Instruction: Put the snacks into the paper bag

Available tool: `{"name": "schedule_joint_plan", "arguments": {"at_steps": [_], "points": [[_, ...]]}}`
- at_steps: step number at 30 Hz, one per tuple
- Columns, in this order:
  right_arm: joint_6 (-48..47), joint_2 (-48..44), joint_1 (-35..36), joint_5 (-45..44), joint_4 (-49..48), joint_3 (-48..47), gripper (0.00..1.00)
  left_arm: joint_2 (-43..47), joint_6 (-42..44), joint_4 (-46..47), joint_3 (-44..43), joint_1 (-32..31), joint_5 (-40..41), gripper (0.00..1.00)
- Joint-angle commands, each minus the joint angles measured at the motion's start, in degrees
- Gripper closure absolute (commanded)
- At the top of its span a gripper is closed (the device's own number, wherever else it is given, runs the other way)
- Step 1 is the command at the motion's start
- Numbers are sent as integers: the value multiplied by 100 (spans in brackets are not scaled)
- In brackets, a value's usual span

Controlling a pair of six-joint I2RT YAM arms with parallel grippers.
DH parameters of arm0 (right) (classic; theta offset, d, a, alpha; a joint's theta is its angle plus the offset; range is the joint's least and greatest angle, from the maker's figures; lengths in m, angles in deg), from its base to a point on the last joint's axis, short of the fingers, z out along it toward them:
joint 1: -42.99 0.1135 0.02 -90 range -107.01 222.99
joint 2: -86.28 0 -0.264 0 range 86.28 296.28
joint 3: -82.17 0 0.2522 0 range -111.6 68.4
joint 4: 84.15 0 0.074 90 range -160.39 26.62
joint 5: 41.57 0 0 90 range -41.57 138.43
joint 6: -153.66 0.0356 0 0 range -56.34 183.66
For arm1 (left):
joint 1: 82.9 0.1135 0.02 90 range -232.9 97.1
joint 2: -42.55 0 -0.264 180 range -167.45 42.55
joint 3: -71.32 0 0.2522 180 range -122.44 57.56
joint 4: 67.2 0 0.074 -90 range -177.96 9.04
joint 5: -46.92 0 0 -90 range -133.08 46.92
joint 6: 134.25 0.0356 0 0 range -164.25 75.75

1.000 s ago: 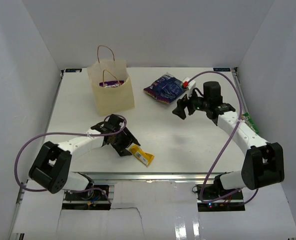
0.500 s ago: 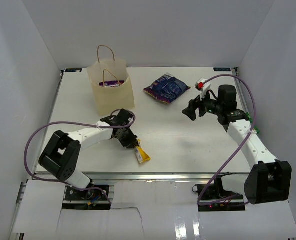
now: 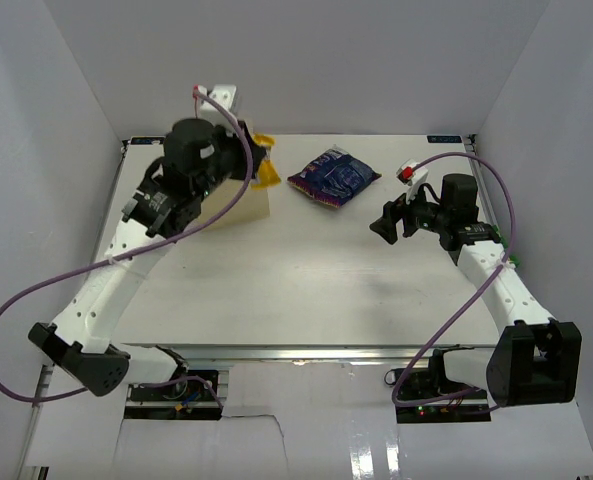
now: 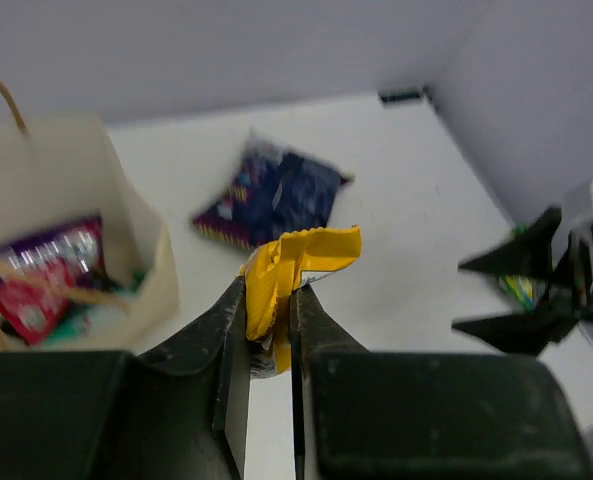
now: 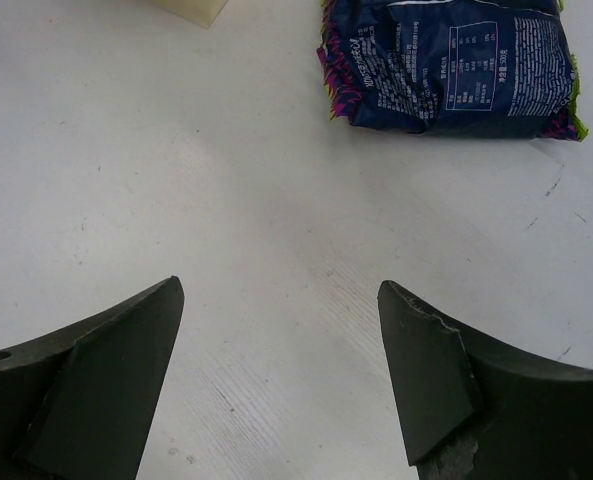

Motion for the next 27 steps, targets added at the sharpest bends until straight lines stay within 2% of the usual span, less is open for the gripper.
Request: {"name": "schedule_joint_plan", "arguments": {"at_steps": [1, 3, 6, 10, 14, 16, 17, 19, 21, 22, 23, 25, 26, 27], "points": [[14, 49, -31, 117, -36, -59, 16, -638, 1766, 411, -1288, 395, -78, 86], [-21, 58, -48, 117, 25, -77, 16, -1330, 1856, 464, -2331, 859, -376, 86], [-126, 32, -57, 73, 140, -120, 16, -1922, 1787, 727, -3117, 1510, -780, 86], [-258, -65, -162, -6, 324, -156, 15, -2590, 1558, 1123, -3287, 2022, -1081, 86], [-337, -135, -382, -33, 491, -121, 15, -2838, 1471, 1177, -3243, 2198, -1090, 86], [-355, -153, -444, -85, 535, -112, 15, -2820, 1417, 1229, -3025, 2207, -1151, 82], [-355, -136, -487, -207, 579, -121, 15, -2733, 1382, 1247, -2901, 2216, -1152, 79], [-259, -31, -497, -706, 632, -147, 14, -2514, 1312, 1317, -2464, 2216, -1056, 63], [-92, 110, -497, -1304, 798, -287, 13, -2329, 1233, 1352, -2172, 2207, -941, 46], [83, 198, -497, -1690, 869, -366, 13, -2224, 1215, 1387, -2031, 2216, -906, 33], [154, 416, -505, -2521, 956, -454, 13, -2109, 1198, 1414, -1760, 2216, -879, 27], [390, 802, -497, -3438, 1238, -787, 11, -1714, 1180, 1589, -1487, 2207, -906, 18], [470, 918, -497, -4444, 1317, -884, 11, -1574, 1145, 1642, -1241, 2216, -914, 17], [584, 1050, -497, -4880, 1396, -972, 10, -1328, 1119, 1660, -1161, 2207, -897, 16]]}}
